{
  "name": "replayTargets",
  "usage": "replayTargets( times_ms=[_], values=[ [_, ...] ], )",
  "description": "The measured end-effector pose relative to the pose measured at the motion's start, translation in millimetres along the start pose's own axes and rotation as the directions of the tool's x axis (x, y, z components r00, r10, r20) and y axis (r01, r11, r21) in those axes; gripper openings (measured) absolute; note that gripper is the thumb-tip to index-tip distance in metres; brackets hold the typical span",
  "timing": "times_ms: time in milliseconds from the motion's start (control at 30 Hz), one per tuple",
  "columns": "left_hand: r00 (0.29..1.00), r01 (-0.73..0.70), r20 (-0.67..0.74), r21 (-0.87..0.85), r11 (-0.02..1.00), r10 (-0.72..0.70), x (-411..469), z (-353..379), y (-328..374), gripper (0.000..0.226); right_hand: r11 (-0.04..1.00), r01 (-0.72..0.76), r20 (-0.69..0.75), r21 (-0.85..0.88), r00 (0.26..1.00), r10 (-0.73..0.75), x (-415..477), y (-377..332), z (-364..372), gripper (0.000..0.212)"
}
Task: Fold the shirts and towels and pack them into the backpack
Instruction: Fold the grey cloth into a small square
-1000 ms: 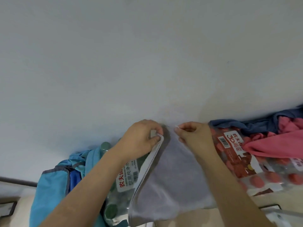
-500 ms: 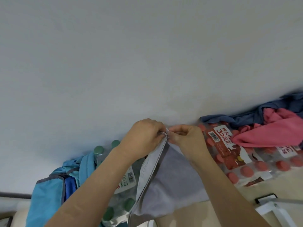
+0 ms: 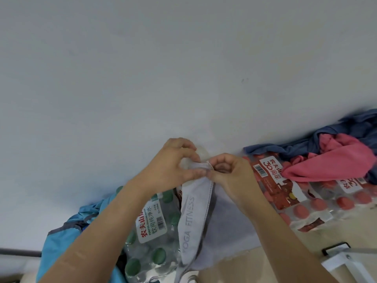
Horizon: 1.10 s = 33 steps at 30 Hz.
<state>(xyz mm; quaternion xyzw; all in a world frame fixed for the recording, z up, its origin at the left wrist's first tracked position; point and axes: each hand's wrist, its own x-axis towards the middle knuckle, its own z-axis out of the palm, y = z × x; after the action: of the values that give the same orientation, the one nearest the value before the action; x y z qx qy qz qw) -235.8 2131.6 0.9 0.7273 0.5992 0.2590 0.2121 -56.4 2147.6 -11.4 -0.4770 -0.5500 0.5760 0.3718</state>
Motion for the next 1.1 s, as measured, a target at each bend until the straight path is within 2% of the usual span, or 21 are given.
replayTargets(
  times_ms=[67, 133, 233, 333, 500, 567, 667, 767, 833, 967, 1100],
  values=[
    [0.99, 0.043, 0.132, 0.08, 0.996, -0.054, -2.8, -6.1, -6.8, 0.031, 0.997, 0.008, 0.055, 0.074, 0.998, -0.012, -4.9, -5.5, -10.5, 0.016],
    [0.98, 0.028, 0.188, 0.196, 0.98, -0.066, -4.0, -13.0, -10.6, 0.035, 0.996, 0.038, 0.08, 0.079, 0.996, -0.044, -9.9, -10.3, -23.9, 0.02],
    [0.986, -0.012, 0.166, 0.268, 0.963, -0.034, -5.6, -29.8, -6.0, 0.031, 0.989, 0.114, 0.006, 0.095, 0.993, -0.115, -16.1, -16.0, -47.0, 0.023],
    [0.991, -0.075, 0.128, 0.32, 0.944, 0.036, -10.8, -49.3, 19.1, 0.046, 0.971, 0.166, -0.084, 0.171, 0.985, -0.153, -22.8, -21.3, -62.5, 0.024],
    [0.984, -0.175, 0.095, 0.282, 0.943, 0.153, -22.7, -65.2, 92.1, 0.036, 0.922, 0.242, -0.127, 0.301, 0.969, -0.212, -40.1, -36.4, -76.3, 0.024],
    [0.985, -0.166, 0.099, 0.293, 0.942, 0.143, -22.7, -57.4, 122.2, 0.04, 0.908, 0.324, -0.088, 0.266, 0.946, -0.312, -51.8, -47.7, -86.8, 0.022],
    [0.99, -0.14, 0.057, 0.184, 0.973, 0.131, -16.4, -30.4, 166.8, 0.057, 0.883, 0.42, -0.018, 0.209, 0.905, -0.426, -70.4, -62.6, -100.6, 0.027],
    [0.984, -0.178, 0.009, 0.126, 0.976, 0.178, -10.1, -2.4, 206.6, 0.038, 0.861, 0.474, -0.023, 0.184, 0.878, -0.478, -89.3, -72.6, -128.2, 0.019],
    [0.982, -0.182, -0.015, 0.146, 0.972, 0.186, -9.6, 7.2, 228.7, 0.035, 0.88, 0.417, 0.046, 0.228, 0.898, -0.437, -104.0, -71.3, -154.8, 0.012],
    [0.97, -0.225, -0.035, 0.262, 0.939, 0.242, -11.7, 18.0, 270.9, 0.023, 0.952, 0.271, 0.245, 0.141, 0.922, -0.298, -135.0, -48.6, -201.9, 0.048],
    [0.966, -0.231, -0.039, 0.322, 0.918, 0.256, -12.2, 22.5, 297.9, 0.021, 0.977, 0.154, 0.332, 0.149, 0.923, -0.196, -158.8, -20.7, -231.7, 0.051]
  ],
)
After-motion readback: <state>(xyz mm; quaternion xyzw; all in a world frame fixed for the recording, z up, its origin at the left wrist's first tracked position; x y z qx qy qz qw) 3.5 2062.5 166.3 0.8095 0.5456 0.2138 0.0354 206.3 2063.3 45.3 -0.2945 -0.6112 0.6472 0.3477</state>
